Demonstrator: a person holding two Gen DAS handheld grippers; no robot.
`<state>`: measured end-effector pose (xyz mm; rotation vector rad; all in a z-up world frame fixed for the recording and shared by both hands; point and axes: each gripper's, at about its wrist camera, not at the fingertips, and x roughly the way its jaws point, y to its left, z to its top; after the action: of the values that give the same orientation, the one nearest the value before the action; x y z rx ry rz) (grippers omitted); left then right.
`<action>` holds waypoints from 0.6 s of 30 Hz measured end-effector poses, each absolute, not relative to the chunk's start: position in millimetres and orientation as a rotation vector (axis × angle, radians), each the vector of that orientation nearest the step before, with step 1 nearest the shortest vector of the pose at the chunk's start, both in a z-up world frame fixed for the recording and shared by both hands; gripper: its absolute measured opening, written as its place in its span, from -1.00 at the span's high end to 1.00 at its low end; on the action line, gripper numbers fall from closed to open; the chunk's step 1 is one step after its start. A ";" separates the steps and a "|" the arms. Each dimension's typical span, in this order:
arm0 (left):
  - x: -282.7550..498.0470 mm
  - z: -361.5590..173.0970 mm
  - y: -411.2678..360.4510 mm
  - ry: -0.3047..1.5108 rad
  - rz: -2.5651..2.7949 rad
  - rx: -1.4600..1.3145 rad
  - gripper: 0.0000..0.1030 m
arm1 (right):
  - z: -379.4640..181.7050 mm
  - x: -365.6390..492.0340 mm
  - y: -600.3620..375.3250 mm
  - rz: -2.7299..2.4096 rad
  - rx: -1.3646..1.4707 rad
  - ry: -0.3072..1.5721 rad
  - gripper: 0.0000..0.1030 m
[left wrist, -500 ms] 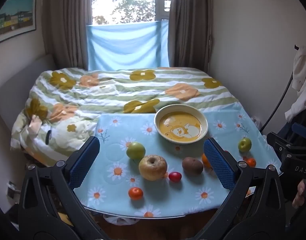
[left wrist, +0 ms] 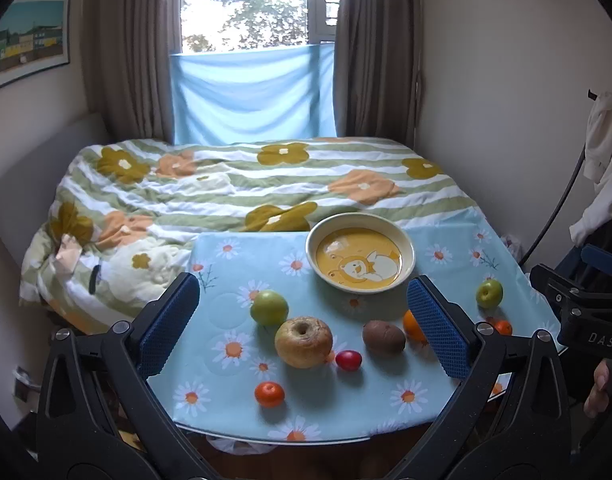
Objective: Organize fruits
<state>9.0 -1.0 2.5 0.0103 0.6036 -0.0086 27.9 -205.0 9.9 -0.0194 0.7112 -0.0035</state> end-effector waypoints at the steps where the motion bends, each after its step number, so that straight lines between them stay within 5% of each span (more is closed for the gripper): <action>1: 9.3 2.2 -1.3 0.604 -0.010 0.010 -1.00 | 10.3 28.5 -204.5 -0.003 -0.020 0.712 -0.99; 18: 11.1 0.4 -2.9 0.605 -0.013 0.007 -1.00 | 7.8 29.7 -206.2 -0.001 -0.017 0.714 -0.99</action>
<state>11.1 -2.9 0.4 0.0072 0.6048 -0.0131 29.7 -206.2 7.8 -0.0169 0.7138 -0.0008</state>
